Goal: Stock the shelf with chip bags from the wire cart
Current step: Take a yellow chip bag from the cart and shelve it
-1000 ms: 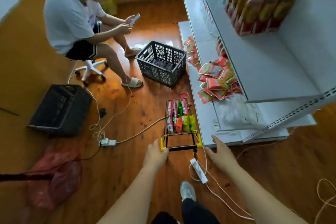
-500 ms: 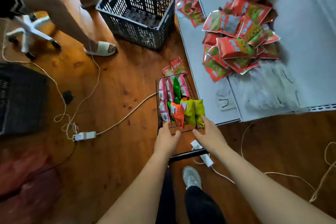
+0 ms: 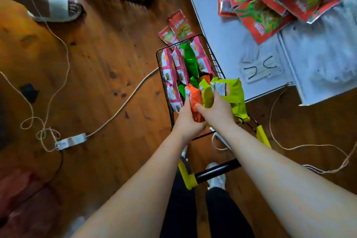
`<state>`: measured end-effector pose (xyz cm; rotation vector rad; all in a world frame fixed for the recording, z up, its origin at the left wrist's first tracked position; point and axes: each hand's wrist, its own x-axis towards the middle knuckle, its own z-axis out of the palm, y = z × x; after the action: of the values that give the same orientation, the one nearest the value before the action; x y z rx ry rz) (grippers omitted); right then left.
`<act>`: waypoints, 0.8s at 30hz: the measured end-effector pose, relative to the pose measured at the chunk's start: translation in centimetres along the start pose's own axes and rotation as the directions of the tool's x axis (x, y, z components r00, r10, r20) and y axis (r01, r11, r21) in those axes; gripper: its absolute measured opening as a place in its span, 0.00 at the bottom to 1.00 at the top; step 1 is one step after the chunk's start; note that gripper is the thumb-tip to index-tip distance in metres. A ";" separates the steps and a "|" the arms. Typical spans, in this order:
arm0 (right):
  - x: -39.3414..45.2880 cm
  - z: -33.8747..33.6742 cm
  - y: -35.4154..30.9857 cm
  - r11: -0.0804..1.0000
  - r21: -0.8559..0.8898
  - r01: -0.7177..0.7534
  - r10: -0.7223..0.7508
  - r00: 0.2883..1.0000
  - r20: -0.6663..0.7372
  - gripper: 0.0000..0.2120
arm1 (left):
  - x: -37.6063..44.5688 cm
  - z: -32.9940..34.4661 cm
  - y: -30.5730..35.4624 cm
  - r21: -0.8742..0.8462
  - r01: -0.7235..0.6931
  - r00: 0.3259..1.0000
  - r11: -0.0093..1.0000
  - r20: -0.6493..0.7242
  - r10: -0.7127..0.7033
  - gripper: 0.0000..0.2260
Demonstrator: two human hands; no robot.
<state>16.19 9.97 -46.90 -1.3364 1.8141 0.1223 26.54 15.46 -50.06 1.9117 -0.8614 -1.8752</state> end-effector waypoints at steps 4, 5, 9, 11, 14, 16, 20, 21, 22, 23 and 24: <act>-0.7 -1.9 -1.6 0.995 0.099 -0.020 0.019 1.000 0.011 0.11 | -2.5 -1.5 1.3 0.122 -0.050 0.999 0.991 0.018 0.048 0.52; -1.0 -2.7 -2.1 0.989 0.139 -0.047 0.046 0.999 0.014 0.12 | -3.3 -1.9 1.6 0.163 -0.064 0.998 0.985 -0.004 0.065 0.51; -2.9 -6.5 -3.0 0.939 0.313 -0.139 0.114 0.989 0.098 0.12 | -7.2 -3.7 4.4 0.482 -0.197 0.959 0.854 -0.085 0.270 0.44; -5.0 -8.5 -3.1 0.851 0.471 -0.231 0.155 0.968 0.195 0.14 | -9.3 -4.1 6.3 0.607 -0.247 0.930 0.755 -0.069 0.360 0.42; -9.2 -11.6 -3.3 0.727 0.605 -0.324 0.206 0.944 0.259 0.24 | -13.2 -3.6 10.0 0.574 -0.347 0.898 0.741 -0.024 0.440 0.45; -13.0 -14.6 -3.6 0.735 0.610 -0.297 0.203 0.954 0.221 0.37 | -16.1 -2.6 12.5 0.533 -0.426 0.865 0.731 0.004 0.501 0.45; -21.2 -21.2 -2.6 0.832 0.530 -0.162 0.132 0.987 0.094 0.47 | -22.4 0.9 17.8 0.468 -0.435 0.848 0.769 -0.072 0.524 0.34; -23.2 -22.6 -1.8 0.844 0.522 -0.122 0.108 0.992 0.058 0.47 | -24.0 2.0 19.0 0.404 -0.428 0.862 0.808 -0.085 0.500 0.29; -25.2 -23.7 -0.6 0.838 0.540 -0.078 0.081 0.997 0.017 0.47 | -25.8 3.2 20.2 0.333 -0.432 0.872 0.838 -0.084 0.482 0.26; -27.4 -24.8 0.8 0.822 0.568 -0.039 0.069 0.997 -0.031 0.44 | -27.4 4.5 21.3 0.263 -0.444 0.875 0.856 -0.076 0.478 0.25; -29.5 -25.9 2.4 0.809 0.587 0.023 0.062 0.990 -0.123 0.39 | -28.9 6.0 22.1 0.213 -0.449 0.880 0.868 -0.061 0.470 0.24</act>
<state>1.31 18.99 -11.64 -0.8901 1.7710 -0.5030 17.86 17.62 -14.29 1.6935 -1.3647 -1.4285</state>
